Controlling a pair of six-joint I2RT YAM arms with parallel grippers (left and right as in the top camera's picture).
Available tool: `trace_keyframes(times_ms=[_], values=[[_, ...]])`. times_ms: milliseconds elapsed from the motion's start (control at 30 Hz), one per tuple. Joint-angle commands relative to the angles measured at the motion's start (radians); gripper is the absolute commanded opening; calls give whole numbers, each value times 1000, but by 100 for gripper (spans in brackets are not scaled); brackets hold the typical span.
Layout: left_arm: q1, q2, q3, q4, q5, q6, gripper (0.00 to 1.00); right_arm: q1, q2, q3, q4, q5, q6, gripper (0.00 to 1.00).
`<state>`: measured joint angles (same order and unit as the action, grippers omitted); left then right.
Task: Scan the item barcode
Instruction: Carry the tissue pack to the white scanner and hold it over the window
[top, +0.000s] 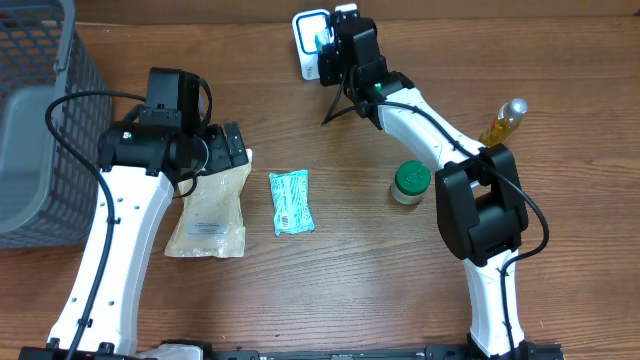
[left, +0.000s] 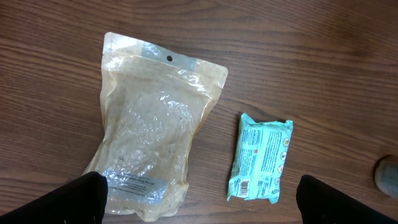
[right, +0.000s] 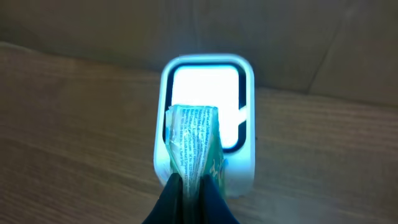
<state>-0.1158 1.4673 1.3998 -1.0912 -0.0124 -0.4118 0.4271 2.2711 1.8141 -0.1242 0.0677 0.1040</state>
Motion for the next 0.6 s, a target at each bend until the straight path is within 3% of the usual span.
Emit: trace_keyframes(times_ms=[0, 400, 567], values=[[4, -1, 8, 0, -6, 8, 100, -1, 6, 25, 79, 20, -3, 4], [4, -1, 8, 0, -6, 8, 100, -1, 60, 25, 219, 21, -3, 4], [4, -1, 8, 0, -6, 8, 100, -8, 14, 27, 153, 37, -3, 4]])
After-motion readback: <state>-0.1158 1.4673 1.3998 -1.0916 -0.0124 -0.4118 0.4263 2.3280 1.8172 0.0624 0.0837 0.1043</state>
